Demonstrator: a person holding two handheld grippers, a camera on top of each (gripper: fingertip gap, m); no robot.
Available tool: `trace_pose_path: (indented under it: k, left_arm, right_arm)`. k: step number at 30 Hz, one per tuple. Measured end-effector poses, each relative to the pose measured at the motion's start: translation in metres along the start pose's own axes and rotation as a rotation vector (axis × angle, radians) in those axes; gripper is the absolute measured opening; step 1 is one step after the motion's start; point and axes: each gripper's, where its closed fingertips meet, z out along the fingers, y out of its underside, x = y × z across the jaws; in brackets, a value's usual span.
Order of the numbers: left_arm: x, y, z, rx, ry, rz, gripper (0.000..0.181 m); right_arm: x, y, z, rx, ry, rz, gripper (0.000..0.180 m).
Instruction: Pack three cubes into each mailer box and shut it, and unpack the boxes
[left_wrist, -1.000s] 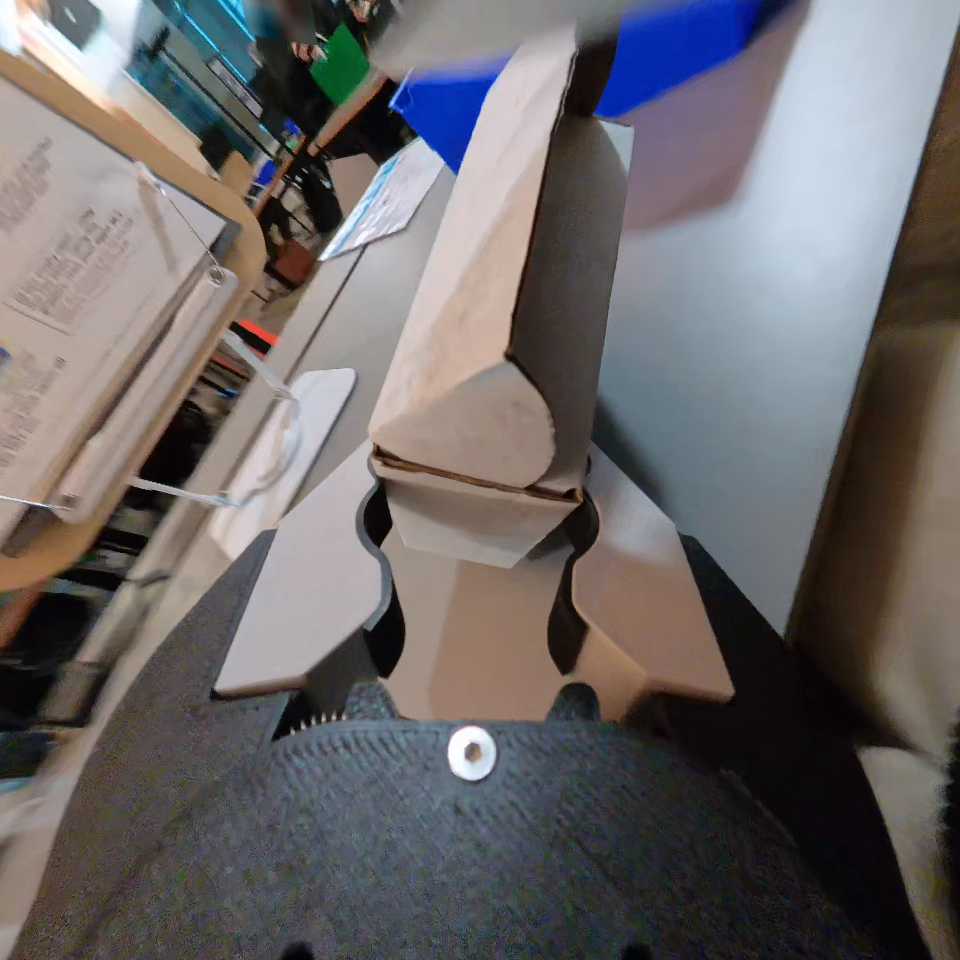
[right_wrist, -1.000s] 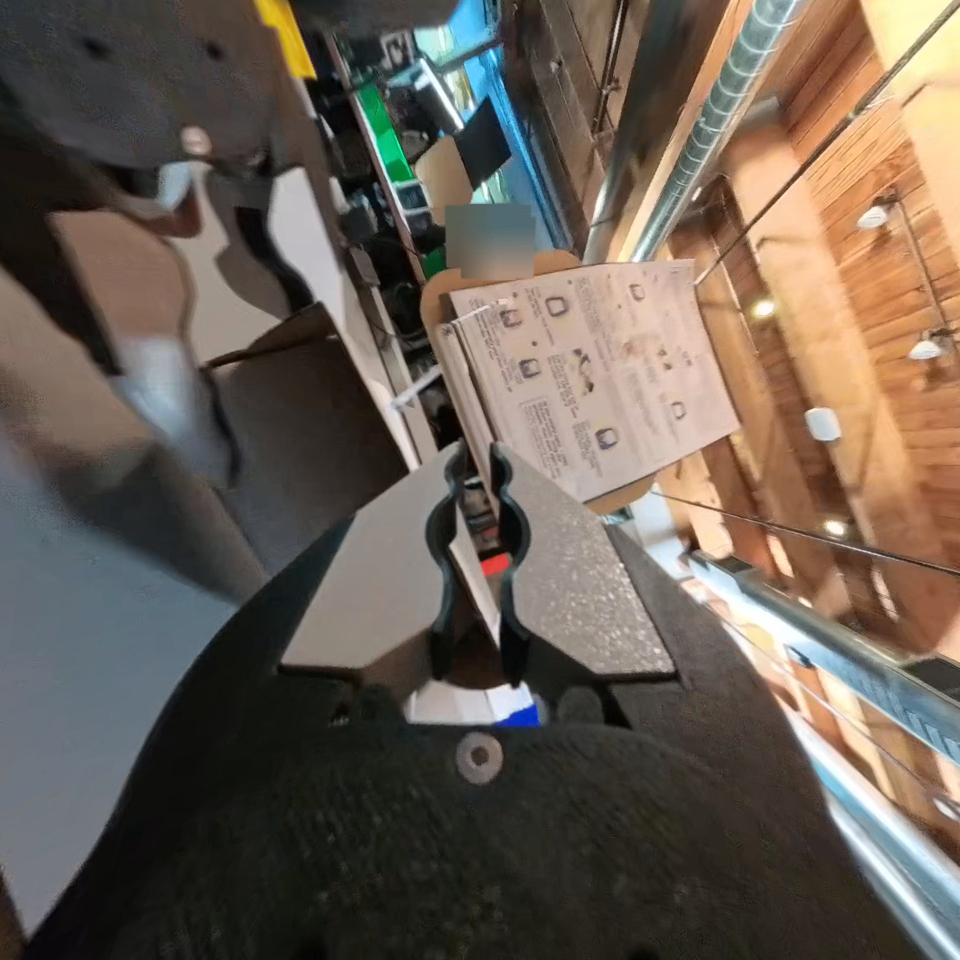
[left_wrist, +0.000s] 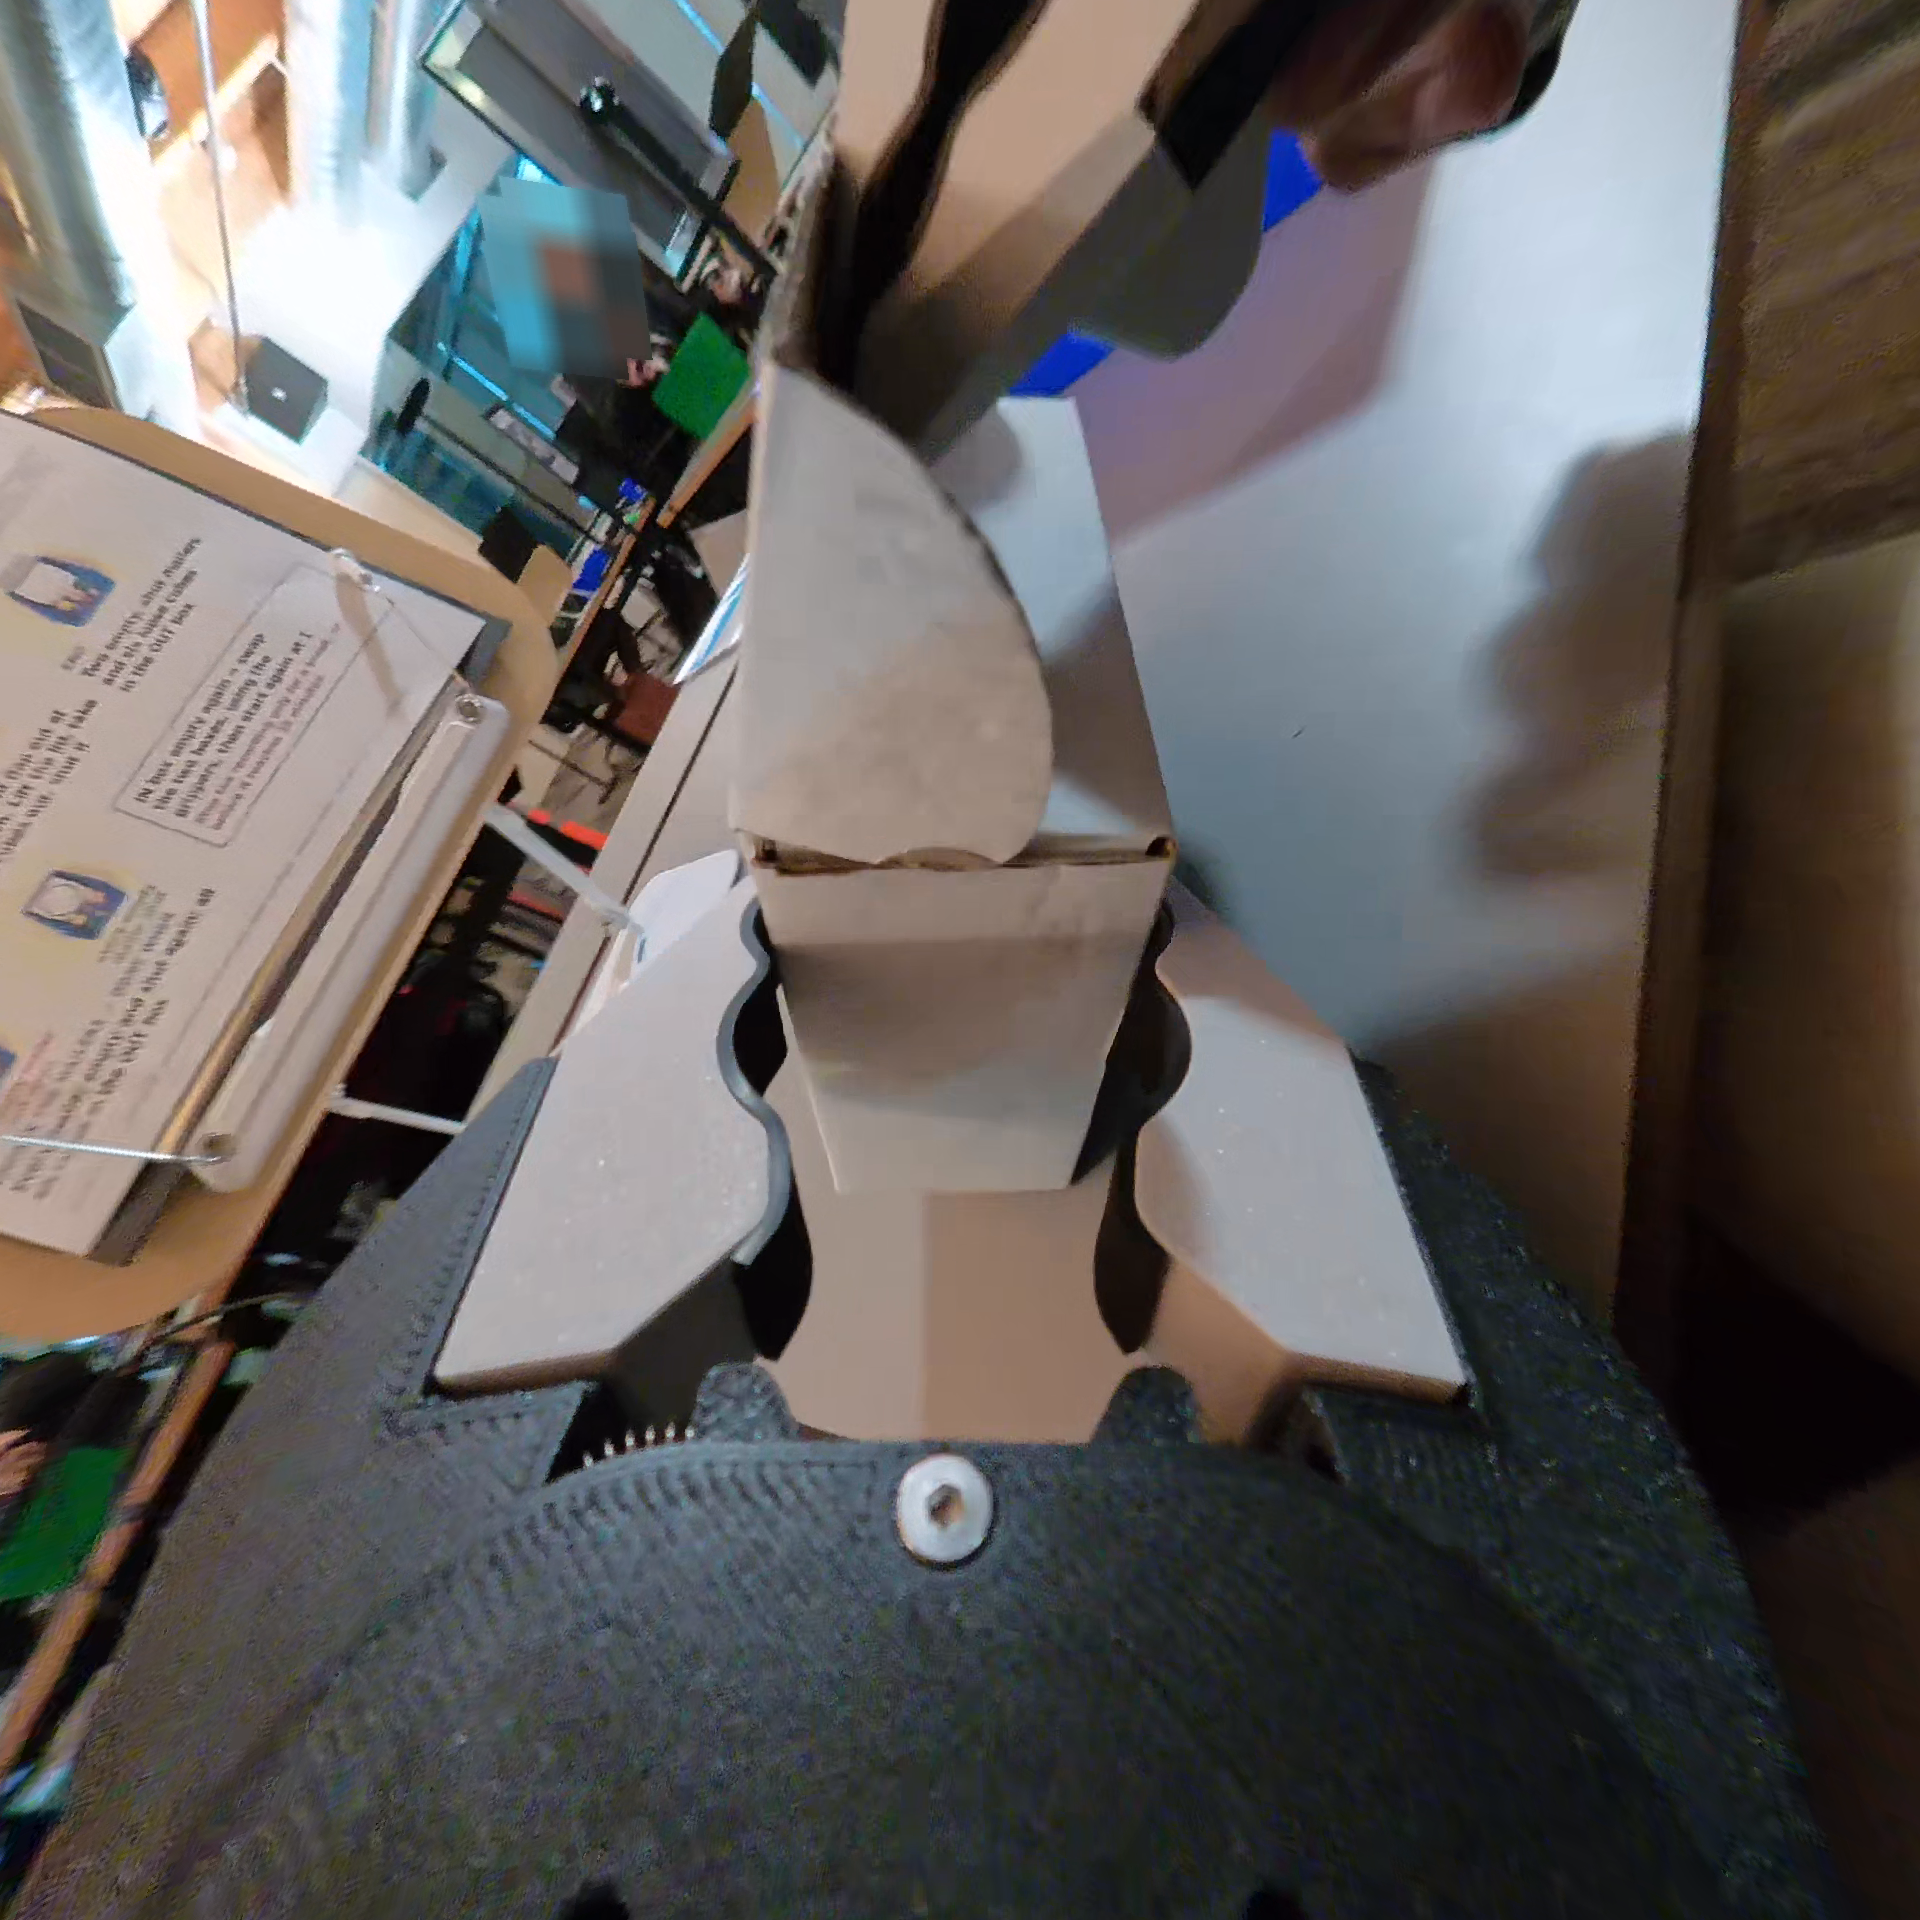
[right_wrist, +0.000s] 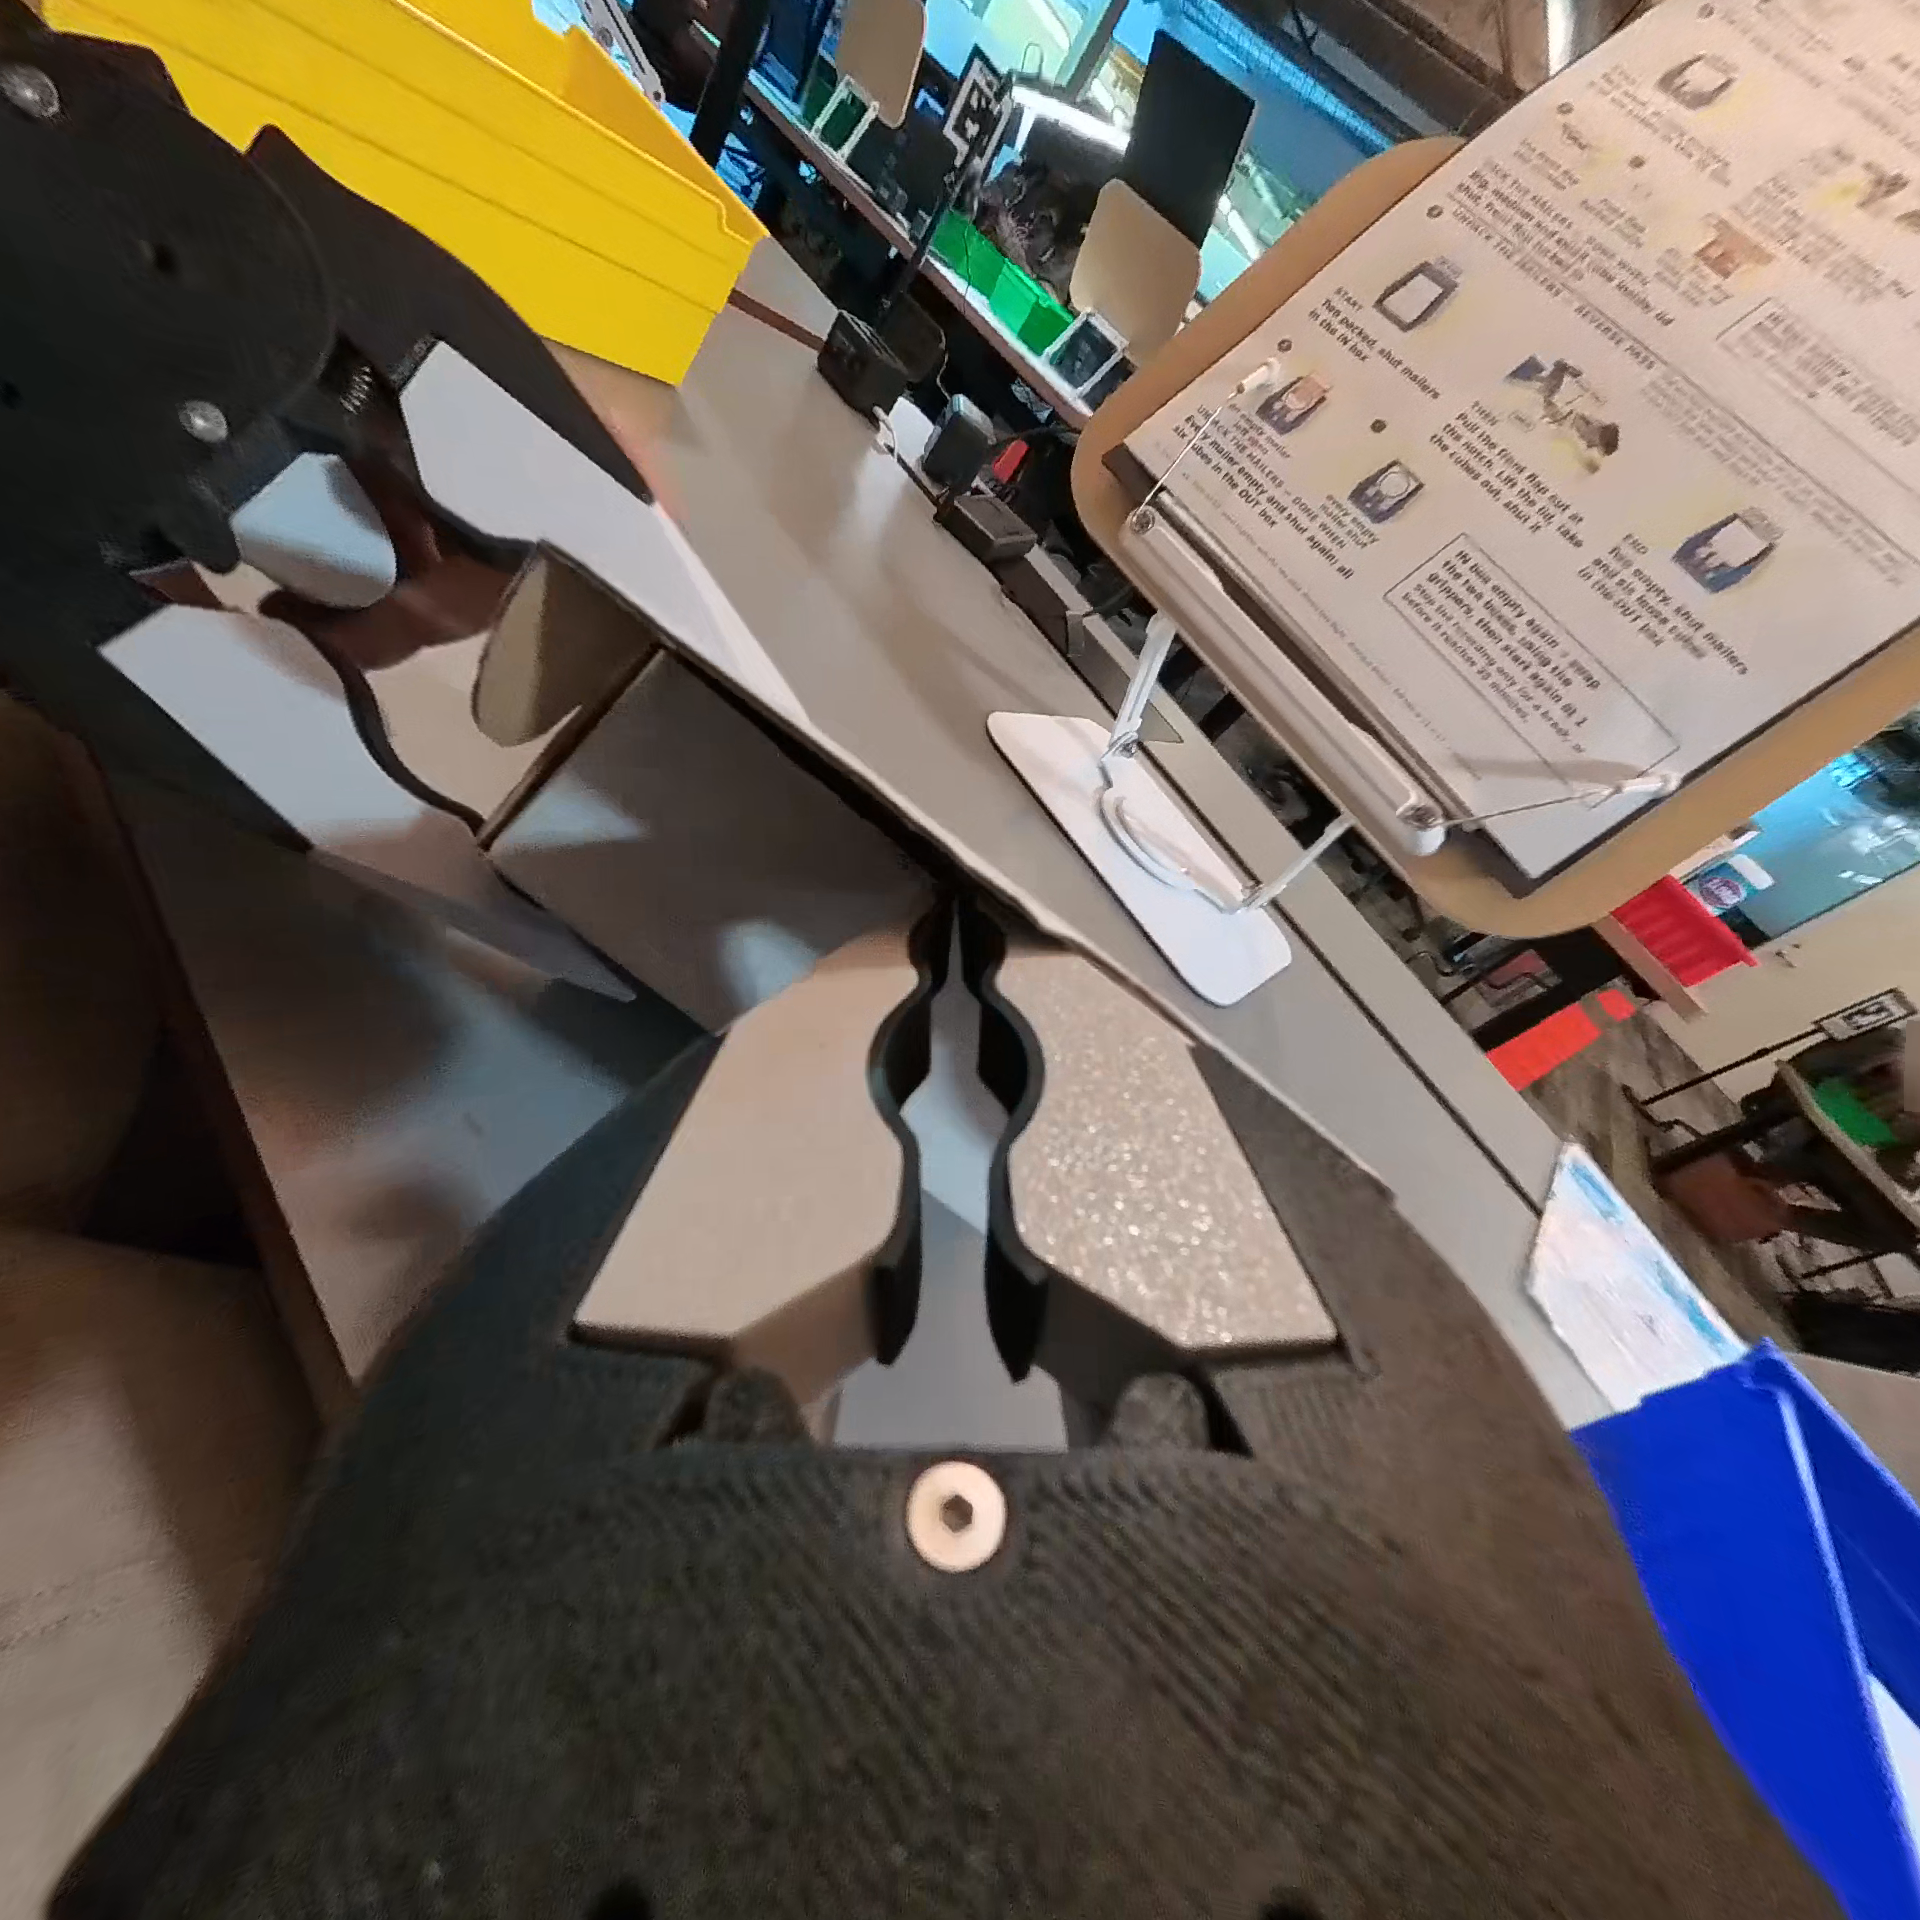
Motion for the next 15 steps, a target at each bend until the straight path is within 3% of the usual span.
trace_pose_path:
  k: [9,15]
  left_arm:
    - [0.003,-0.023,-0.015,0.184,0.134,-0.219,0.070]
    - [-0.012,-0.043,-0.028,0.319,0.128,-0.363,0.053]
  right_arm:
    - [-0.004,0.005,0.001,-0.014,-0.066,0.139,0.000]
    - [-0.006,0.009,0.001,-0.038,-0.086,0.144,0.000]
